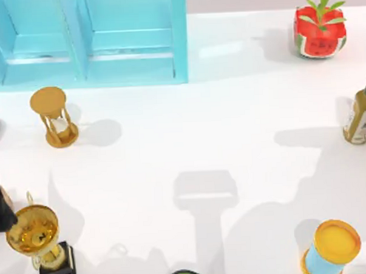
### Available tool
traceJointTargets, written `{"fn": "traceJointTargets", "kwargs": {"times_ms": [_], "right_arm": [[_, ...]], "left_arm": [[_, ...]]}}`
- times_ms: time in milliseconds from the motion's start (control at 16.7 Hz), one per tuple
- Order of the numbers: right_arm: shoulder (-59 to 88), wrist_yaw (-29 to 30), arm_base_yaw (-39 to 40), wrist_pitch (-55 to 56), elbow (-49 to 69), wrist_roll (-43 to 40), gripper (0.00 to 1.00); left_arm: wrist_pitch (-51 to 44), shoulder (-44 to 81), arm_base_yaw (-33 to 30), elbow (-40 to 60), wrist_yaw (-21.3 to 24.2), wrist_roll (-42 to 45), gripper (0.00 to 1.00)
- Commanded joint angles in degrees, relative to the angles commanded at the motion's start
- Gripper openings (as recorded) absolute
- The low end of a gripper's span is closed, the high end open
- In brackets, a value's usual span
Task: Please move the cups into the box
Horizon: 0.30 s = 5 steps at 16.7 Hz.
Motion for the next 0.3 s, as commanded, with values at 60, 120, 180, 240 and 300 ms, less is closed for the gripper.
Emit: {"fn": "traceJointTargets", "kwargs": {"times_ms": [60,120,180,240,300], "right_arm": [[0.06,-0.03,0.02,-2.42,2.45,-0.03,1.0],[0.08,-0.05,0.05,-4.5,4.53,-0.05,1.0],[0.08,-0.06,0.08,-6.01,6.06,-0.07,1.0],[0.05,-0.06,0.11,-6.95,7.0,-0.08,1.0],[-0.01,-0.06,0.14,-7.31,7.35,-0.06,1.0]], "left_arm": [[0.0,0.0,0.0,0.0,0.0,0.0,1.0],[0.0,0.0,0.0,0.0,0.0,0.0,1.0],[0.0,0.0,0.0,0.0,0.0,0.0,1.0],[0.0,0.0,0.0,0.0,0.0,0.0,1.0],[0.0,0.0,0.0,0.0,0.0,0.0,1.0]]}}
